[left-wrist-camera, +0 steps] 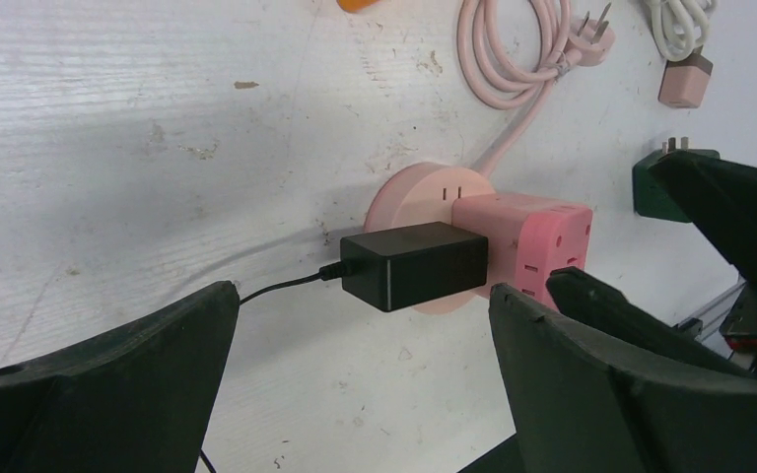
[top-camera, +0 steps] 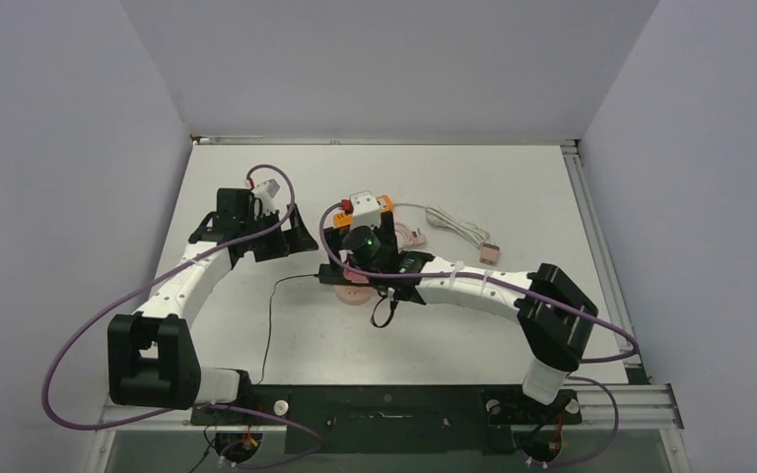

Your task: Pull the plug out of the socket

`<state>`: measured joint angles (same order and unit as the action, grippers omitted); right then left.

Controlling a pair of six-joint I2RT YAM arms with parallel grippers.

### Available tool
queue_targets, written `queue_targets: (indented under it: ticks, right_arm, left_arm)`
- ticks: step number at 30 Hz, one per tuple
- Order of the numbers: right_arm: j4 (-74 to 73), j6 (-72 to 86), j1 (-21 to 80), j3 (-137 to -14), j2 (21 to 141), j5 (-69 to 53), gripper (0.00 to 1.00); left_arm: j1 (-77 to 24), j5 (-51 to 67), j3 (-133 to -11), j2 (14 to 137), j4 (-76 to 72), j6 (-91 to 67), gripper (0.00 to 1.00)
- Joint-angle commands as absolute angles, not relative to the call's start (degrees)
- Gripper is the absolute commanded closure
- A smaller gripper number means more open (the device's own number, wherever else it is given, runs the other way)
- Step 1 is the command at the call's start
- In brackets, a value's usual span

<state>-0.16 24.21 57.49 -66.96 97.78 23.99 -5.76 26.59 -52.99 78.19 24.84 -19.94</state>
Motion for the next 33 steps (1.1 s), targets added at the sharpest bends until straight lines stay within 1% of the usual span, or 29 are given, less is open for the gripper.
queue_targets:
  ticks: [1,8,16,24,33]
  right_arm:
    - [-6.2,23.5,61.4,-73.1,102.0,37.0,0.02]
    - [-11.1,23.5,65.7,-77.8,106.7,44.0,0.02]
    - [-16.6,24.7,67.2,-80.7,109.0,51.6,0.03]
    - [-18.6,24.8,67.2,-80.6,108.1,55.6,0.04]
    - [-19.0,25.1,66.8,-78.8,104.2,56.1,0.05]
  left_arm:
    - [-5.1,24.7,-53.0,75.5,22.7,-20.3,0.04]
    - [-5.0,24.4,-53.1,75.0,23.0,-20.0,0.04]
    - [-4.9,24.2,-53.1,74.8,23.1,-19.9,0.04]
    - [-4.9,24.0,-53.1,74.8,23.2,-19.8,0.04]
    - [-4.9,23.8,-53.0,74.7,23.2,-19.7,0.04]
